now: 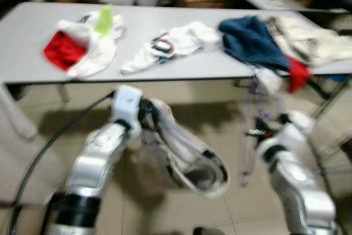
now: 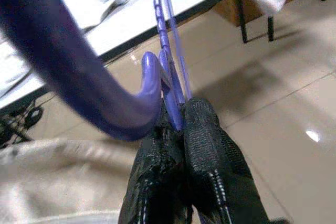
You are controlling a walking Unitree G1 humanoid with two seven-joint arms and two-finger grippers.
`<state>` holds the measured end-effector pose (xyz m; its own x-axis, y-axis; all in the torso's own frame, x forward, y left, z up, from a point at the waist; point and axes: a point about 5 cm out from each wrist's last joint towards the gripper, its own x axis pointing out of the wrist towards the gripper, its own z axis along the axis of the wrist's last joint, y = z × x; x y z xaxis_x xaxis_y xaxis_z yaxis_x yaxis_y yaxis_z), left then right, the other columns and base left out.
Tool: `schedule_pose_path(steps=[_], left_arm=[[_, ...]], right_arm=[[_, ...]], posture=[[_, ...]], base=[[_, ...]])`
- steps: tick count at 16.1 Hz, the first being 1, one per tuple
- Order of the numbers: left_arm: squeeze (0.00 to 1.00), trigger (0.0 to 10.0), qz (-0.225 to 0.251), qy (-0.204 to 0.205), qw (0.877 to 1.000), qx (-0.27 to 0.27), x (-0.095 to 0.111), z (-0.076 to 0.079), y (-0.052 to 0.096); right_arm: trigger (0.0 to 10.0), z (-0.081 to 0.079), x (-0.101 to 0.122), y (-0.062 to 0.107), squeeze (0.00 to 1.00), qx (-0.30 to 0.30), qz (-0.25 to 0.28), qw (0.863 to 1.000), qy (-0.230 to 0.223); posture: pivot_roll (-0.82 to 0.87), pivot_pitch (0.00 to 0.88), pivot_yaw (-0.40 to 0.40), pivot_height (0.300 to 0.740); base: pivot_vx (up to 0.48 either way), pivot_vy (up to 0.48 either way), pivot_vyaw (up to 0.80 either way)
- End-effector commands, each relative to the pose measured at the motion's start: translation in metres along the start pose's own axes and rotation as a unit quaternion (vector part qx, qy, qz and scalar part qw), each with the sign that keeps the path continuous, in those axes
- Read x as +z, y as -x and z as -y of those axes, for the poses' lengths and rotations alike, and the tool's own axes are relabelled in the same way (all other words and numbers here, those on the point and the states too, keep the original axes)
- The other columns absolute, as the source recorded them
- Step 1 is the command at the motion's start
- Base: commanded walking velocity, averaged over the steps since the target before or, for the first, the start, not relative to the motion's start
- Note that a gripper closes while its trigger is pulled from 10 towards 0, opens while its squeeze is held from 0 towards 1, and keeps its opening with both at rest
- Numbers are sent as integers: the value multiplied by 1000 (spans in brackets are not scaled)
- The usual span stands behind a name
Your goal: Hang hanger
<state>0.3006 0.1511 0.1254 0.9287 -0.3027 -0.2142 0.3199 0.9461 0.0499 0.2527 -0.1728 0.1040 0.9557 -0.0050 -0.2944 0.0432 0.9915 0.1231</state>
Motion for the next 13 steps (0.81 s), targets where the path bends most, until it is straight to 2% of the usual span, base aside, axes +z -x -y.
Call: schedule_pose_path(steps=[1,3,5,7,8,10,12,13], left_arm=[[0,10000,46,-6,999,-2,17,4,-1],[0,10000,63,-4,998,9,21,2,-2],[0,10000,85,17,996,23,29,-1,-3],[0,10000,87,13,996,29,34,-5,-3],[0,10000,92,6,995,32,39,-9,-4],[0,10000,96,-5,995,29,46,-12,-6],[0,10000,98,-28,995,20,53,-17,-12],[0,10000,99,-36,994,18,58,-21,-15]], right_arm=[[10000,3,13,0,0,17,23,1000,13],[10000,-2,21,1,0,51,34,998,23],[10000,-13,35,4,0,127,44,989,58],[10000,-16,43,5,0,177,47,974,130],[10000,-11,47,5,0,186,48,967,167],[10000,-4,55,5,0,192,61,963,176],[10000,7,63,7,0,209,67,956,193],[10000,10,67,11,0,234,65,946,216]], posture=[[-77,0,-47,740],[-77,0,-54,740],[-81,0,-65,740],[-81,0,-72,740],[-78,0,-78,740],[-75,0,-87,740],[-73,0,-92,740],[-76,0,-90,740]], base=[[0,0,0],[0,0,0],[157,0,0],[351,0,0],[356,0,800],[364,0,800],[356,0,0],[356,0,0]])
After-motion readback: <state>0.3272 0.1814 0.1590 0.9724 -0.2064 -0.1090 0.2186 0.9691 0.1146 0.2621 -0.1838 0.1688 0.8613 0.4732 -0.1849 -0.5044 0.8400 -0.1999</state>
